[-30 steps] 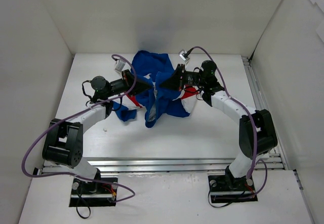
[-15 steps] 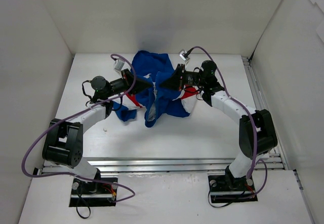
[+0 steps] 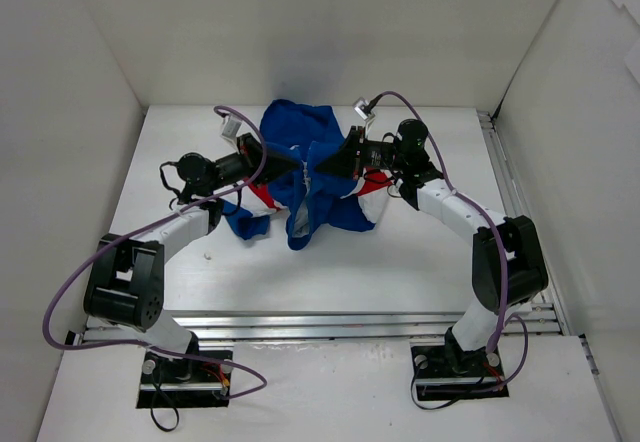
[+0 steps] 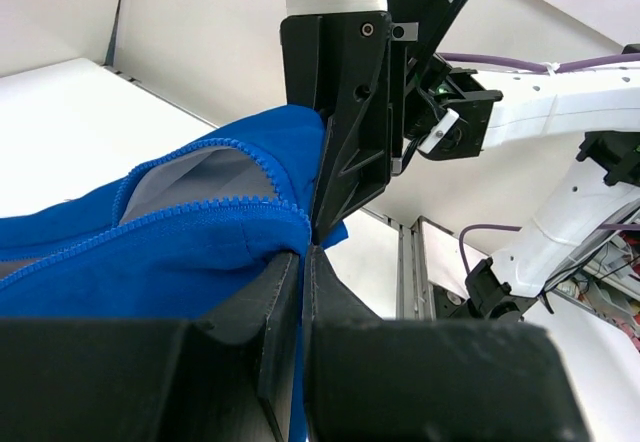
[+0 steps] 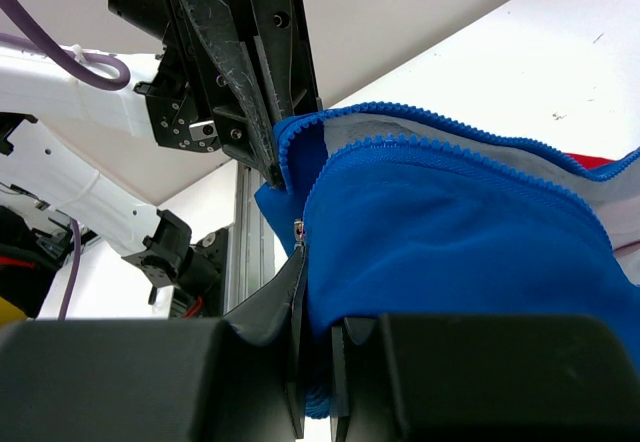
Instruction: Zip up the jacket
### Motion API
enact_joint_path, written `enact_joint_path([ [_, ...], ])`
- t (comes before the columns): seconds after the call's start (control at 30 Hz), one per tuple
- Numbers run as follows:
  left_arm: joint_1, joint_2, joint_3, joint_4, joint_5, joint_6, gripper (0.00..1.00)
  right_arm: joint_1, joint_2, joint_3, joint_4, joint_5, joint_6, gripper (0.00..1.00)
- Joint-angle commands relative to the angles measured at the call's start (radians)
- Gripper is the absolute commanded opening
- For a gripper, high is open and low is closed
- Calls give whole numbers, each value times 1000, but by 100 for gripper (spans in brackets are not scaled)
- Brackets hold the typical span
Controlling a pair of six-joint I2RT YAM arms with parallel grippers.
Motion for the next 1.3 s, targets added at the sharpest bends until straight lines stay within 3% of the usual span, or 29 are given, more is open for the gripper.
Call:
enact_joint_path([
  [0.0,5,-13,29,154,23,-30,0,4,-12,43,113,-9,5,0],
  [0.33,5,-24,25,74,15,25,0,7,-27,45,114,-8,6,0],
  [0.53,-5,-55,28,-53,0,123,0,6,-36,48,116,-5,8,0],
  [1.27,-5,-53,28,21,-5,56,0,1,-1,56,120,15,9,0],
])
